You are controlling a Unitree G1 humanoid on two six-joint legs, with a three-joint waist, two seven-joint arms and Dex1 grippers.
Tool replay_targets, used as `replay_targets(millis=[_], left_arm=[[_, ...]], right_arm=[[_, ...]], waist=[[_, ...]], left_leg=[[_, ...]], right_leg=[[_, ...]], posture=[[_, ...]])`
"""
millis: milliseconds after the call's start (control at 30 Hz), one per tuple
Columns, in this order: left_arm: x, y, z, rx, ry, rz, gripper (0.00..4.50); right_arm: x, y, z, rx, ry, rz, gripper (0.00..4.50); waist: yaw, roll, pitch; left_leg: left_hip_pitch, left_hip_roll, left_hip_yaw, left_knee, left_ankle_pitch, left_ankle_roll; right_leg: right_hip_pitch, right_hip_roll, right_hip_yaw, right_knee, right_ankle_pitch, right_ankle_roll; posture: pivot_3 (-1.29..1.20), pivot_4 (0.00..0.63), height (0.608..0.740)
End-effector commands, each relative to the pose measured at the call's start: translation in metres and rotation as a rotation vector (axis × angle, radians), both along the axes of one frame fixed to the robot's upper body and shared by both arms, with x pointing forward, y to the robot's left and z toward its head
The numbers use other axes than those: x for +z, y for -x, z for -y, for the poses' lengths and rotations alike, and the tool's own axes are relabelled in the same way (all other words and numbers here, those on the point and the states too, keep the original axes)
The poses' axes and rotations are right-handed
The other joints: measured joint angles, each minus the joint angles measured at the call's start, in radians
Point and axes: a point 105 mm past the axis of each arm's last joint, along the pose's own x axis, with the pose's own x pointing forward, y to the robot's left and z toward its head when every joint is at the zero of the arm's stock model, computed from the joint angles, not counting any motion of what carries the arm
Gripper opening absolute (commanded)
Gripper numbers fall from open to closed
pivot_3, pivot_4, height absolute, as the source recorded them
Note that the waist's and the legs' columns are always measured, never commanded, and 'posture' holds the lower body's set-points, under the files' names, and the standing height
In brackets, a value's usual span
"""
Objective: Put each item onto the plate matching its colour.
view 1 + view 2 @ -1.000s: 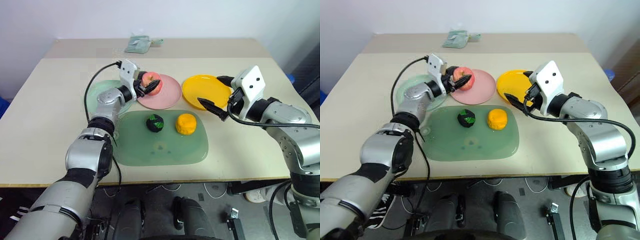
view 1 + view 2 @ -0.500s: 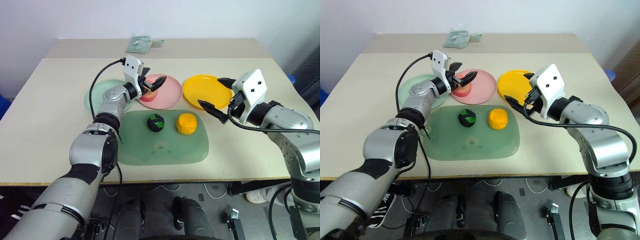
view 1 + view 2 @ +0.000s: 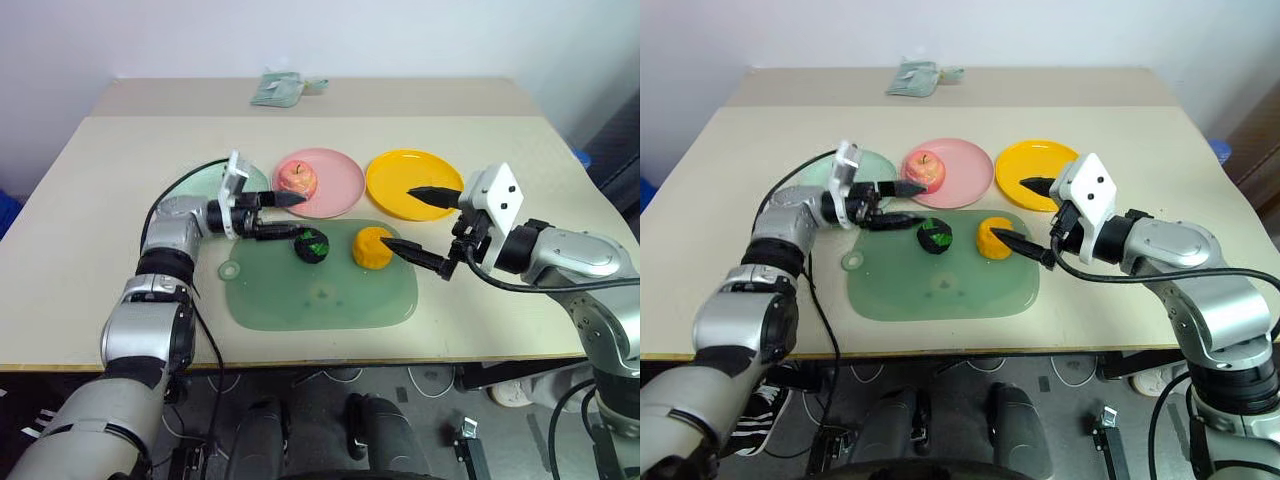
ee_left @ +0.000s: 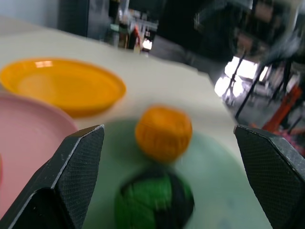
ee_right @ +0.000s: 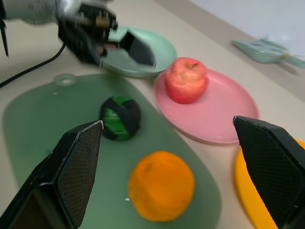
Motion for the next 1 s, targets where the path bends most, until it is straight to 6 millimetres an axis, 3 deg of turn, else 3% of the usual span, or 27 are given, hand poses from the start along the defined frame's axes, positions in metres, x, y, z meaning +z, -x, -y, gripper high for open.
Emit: replay_targets(millis=[33, 333, 767, 900, 1000], left_arm=[[0.01, 0.0, 0.006, -0.01, -0.063, 0.159, 4.43], [-0.021, 0.0, 0.02, 0.008, -0.171, 0.202, 4.43], [-0.048, 0.0, 0.032, 0.031, -0.219, 0.171, 4.43], [-0.049, -0.001, 0.033, 0.042, -0.221, 0.183, 3.14], [-0.046, -0.001, 0.033, 0.039, -0.208, 0.195, 3.14]], right_arm=[[0.002, 0.006, 0.002, 0.014, 0.051, 0.021, 4.5], [0.004, 0.002, 0.009, -0.019, 0.064, 0.039, 4.5], [0.004, 0.003, 0.011, -0.027, 0.07, 0.042, 4.5], [0.005, 0.003, 0.011, -0.03, 0.071, 0.046, 4.5], [0.005, 0.003, 0.012, -0.033, 0.073, 0.048, 4.5]], waist=[[0.003, 0.0, 0.0], [-0.002, 0.0, 0.0], [0.0, 0.0, 0.0], [-0.001, 0.0, 0.0], [-0.001, 0.0, 0.0]], left_leg=[[0.0, 0.0, 0.0, 0.0, 0.0, 0.0], [0.0, 0.0, 0.0, 0.0, 0.0, 0.0], [0.0, 0.0, 0.0, 0.0, 0.0, 0.0], [0.0, 0.0, 0.0, 0.0, 0.0, 0.0], [0.0, 0.0, 0.0, 0.0, 0.0, 0.0]], right_leg=[[0.0, 0.0, 0.0, 0.0, 0.0, 0.0], [0.0, 0.0, 0.0, 0.0, 0.001, 0.001], [0.001, 0.0, 0.0, 0.0, 0.001, 0.001], [0.0, 0.0, 0.0, 0.0, 0.001, 0.001], [0.0, 0.0, 0.0, 0.0, 0.001, 0.001]], posture=[[0.0, 0.15, 0.74], [0.0, 0.15, 0.74], [0.0, 0.15, 0.74], [0.0, 0.15, 0.74], [0.0, 0.15, 0.74]])
